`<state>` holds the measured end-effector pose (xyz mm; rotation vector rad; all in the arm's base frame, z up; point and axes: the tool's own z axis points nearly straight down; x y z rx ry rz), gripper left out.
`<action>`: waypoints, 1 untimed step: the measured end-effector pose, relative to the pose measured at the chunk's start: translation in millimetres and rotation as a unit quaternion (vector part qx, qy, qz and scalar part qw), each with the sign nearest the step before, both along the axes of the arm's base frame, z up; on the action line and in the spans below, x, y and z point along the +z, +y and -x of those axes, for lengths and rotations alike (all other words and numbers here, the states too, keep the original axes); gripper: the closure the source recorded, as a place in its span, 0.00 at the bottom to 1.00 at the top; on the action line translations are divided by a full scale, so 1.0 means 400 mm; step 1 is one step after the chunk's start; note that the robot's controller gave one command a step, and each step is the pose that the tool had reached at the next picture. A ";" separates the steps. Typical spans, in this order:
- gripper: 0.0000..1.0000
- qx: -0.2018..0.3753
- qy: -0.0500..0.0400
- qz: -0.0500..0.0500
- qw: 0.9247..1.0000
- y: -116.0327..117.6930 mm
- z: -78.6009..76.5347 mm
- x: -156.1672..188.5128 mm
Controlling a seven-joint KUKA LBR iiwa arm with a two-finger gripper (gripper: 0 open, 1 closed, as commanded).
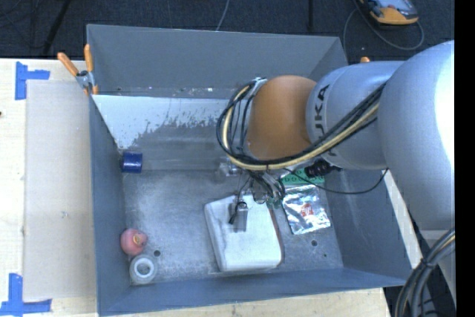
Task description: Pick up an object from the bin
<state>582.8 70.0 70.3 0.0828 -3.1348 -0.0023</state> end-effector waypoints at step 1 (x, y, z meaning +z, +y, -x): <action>1.00 -0.002 -0.011 -0.003 1.000 0.004 -0.013 0.020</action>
Offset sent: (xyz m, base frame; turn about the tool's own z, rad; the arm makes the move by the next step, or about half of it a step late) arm 0.0000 0.0000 0.0000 0.0000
